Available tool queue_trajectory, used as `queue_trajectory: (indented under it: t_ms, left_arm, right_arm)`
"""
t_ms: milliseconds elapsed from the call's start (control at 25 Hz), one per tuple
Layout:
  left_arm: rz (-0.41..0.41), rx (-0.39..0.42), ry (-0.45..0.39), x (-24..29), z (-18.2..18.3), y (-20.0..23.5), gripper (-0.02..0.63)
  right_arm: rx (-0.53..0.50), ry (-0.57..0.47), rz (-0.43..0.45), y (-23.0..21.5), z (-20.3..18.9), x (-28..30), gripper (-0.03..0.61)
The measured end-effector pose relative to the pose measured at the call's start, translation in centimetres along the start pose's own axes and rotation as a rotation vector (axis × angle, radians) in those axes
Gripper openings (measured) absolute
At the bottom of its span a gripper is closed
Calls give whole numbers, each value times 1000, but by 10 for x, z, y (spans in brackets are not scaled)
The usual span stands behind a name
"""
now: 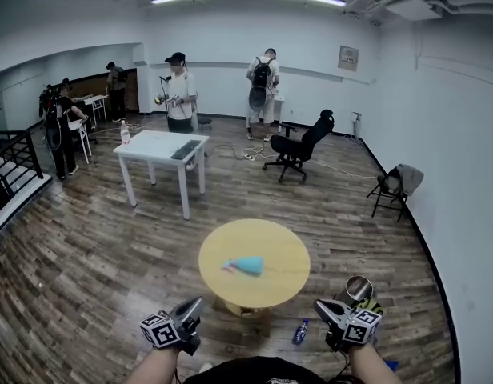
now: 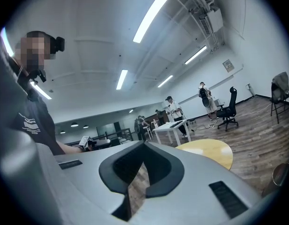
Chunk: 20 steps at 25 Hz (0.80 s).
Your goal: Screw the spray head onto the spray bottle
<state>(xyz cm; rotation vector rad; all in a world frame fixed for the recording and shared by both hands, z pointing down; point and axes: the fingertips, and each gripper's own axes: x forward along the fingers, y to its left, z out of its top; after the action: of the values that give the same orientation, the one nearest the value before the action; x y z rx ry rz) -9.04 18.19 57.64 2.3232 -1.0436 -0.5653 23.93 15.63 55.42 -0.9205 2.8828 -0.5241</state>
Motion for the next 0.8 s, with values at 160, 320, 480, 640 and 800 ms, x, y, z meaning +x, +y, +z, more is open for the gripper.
queue_trajectory:
  t_ms: [160,320,480,640,800]
  left_arm:
    - [-17,-17,32,9,47,70,5]
    - [-49,21,91,12,95,136,5]
    - [-64,20,144,30,116,187,5]
    - [-79,-18,175,67,108,213,3]
    - [-56,-46,208,116,90,232,5]
  right_arm:
    - [2,-5,-22,-8,5,82,3]
    - [-27,23,-51,-11,-1,163,3]
    - [-21,54,-56,-26,-12,223,3]
    - [-38,113,-56,-62,-19,245,5]
    - [-13,123,-35,-123,-15,262,14]
